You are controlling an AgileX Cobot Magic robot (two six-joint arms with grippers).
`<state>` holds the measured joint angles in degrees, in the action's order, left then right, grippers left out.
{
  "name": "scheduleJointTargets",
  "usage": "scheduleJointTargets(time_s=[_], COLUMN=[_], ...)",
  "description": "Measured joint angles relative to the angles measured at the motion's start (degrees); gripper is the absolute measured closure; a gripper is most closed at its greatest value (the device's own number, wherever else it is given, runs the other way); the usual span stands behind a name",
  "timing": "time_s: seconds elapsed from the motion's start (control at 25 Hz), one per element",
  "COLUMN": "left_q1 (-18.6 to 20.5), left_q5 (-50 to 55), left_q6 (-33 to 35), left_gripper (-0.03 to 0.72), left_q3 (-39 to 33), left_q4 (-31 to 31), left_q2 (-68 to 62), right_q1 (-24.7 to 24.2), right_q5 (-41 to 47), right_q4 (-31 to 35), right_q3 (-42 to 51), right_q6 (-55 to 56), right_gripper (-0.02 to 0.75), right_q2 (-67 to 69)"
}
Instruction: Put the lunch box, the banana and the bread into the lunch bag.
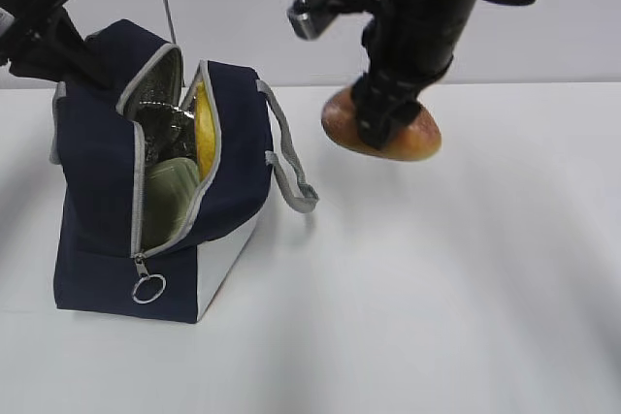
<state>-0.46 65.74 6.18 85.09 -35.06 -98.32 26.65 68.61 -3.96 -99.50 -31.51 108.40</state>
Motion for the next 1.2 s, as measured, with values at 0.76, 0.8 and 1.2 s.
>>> scheduleJointTargets(time_s=[0.76, 0.8, 1.2], left_q1=[0.0, 0.0, 0.0], left_q5=[0.0, 0.1, 0.2], left_q6=[0.0, 0.0, 0.0], left_gripper=[0.691, 0.691, 0.691], left_q3=[0.0, 0.0, 0.0], left_q4=[-0.1, -0.1, -0.1], left_q2=[0.0, 0.0, 0.0], right_q1=[0.0, 0.0, 0.0], right_q5=[-14.3, -14.0, -12.4], right_q4=[48.7, 49.6, 50.5], right_q3=[-6.2, -6.2, -8.0], right_q6=[0.2, -0.8, -3.2], right_gripper=[0.204, 0.153, 0.092], right_q2=[10.6, 11.1, 11.5])
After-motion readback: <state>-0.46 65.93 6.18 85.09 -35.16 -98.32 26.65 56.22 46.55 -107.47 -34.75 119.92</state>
